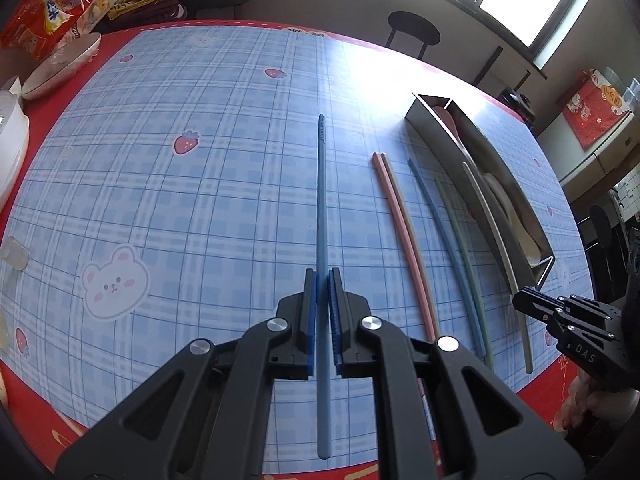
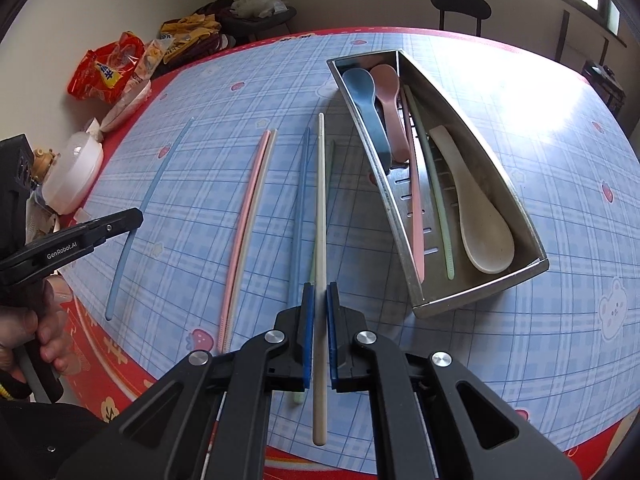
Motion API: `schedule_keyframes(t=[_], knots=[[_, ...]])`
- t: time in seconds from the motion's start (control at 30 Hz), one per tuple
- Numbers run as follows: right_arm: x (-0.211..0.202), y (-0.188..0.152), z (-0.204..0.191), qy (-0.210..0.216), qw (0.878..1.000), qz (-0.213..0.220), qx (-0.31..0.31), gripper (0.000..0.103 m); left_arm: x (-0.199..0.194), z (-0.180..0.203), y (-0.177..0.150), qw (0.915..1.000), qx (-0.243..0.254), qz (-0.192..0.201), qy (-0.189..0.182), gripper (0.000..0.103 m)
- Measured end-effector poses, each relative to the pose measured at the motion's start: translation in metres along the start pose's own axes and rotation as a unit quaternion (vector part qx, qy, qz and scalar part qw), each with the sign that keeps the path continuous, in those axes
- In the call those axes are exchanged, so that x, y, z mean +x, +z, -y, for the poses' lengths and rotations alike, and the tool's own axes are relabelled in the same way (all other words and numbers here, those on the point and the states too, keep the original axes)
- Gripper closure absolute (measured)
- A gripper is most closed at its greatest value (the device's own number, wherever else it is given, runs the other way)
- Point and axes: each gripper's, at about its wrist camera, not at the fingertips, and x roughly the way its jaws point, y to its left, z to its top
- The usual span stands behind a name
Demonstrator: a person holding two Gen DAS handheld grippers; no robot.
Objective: Organize utensils
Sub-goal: 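Carry the beige chopstick with the right tool while the left tool carries the blue chopstick, then lower the blue chopstick into the tray and open the left tool while the right tool lowers the beige chopstick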
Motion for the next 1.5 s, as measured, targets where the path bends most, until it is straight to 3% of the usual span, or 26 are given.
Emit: schedule_keyframes(t=[0.3, 0.6, 0.73, 1.17, 1.5], knots=[[-0.026, 0.002, -0.001, -0.017, 0.999, 0.033, 0.018, 0.096, -0.013, -0.003, 0.004, 0.9994, 0.015, 0.007, -0.031, 0.093], [-0.062, -0.011, 0.024, -0.049, 0.992, 0.072, 0.089, 0.096, -0.024, 0.006, 0.023, 0.9964, 0.034, 0.013, -0.076, 0.093], [-0.064, -0.009, 0.038, -0.051, 0.991, 0.070, 0.098, 0.096, -0.026, 0.015, 0.024, 0.9952, 0.010, 0.005, -0.097, 0.093], [-0.068, 0.023, 0.093, 0.033, 0.994, 0.080, 0.065, 0.097, -0.031, 0.098, 0.031, 0.9973, -0.022, 0.019, -0.067, 0.093], [-0.042, 0.058, 0.123, 0.094, 0.993, 0.064, 0.037, 0.096, -0.004, 0.162, 0.057, 0.9923, -0.085, -0.001, -0.090, 0.093]])
